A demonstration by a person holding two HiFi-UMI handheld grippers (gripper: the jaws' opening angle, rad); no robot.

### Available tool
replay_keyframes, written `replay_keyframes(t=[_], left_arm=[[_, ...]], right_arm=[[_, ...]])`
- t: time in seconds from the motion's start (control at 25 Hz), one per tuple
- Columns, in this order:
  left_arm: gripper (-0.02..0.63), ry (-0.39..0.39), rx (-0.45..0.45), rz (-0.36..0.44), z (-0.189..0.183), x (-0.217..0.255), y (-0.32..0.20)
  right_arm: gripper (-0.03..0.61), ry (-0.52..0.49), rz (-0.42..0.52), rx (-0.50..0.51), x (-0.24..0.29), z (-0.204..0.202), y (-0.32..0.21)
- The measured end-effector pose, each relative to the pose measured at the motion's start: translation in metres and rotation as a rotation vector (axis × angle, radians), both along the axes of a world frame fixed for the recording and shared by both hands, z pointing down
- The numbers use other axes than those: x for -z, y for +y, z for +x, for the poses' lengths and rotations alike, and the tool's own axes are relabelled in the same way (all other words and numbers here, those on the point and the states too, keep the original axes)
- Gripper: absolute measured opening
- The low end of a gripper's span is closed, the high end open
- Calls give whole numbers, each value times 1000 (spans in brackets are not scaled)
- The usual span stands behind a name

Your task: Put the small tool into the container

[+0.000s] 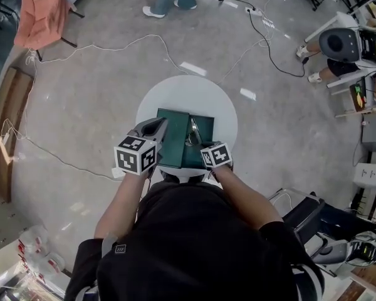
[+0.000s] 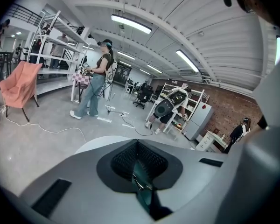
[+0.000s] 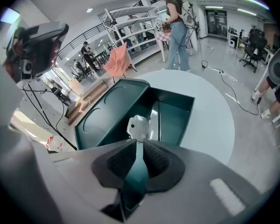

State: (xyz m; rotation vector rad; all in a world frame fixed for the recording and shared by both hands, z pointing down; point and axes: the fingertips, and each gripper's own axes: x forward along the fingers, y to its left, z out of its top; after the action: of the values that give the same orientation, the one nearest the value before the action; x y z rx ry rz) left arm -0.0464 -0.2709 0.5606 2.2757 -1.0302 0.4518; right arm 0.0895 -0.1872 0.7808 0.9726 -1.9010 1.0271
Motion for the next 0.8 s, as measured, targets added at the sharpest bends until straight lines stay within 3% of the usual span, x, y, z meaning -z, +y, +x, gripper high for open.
replay_keyframes(t=[0.2, 0.4, 0.8], left_arm=[[5, -6, 3, 18, -1, 4, -2], [5, -13, 17, 87, -5, 30, -26], [5, -45, 2, 257, 3, 103, -69]], right_arm=[[54, -65, 57, -114, 20, 23, -21], [51, -140, 157, -211, 62, 51, -62], [51, -316, 444, -302, 199, 87, -139]])
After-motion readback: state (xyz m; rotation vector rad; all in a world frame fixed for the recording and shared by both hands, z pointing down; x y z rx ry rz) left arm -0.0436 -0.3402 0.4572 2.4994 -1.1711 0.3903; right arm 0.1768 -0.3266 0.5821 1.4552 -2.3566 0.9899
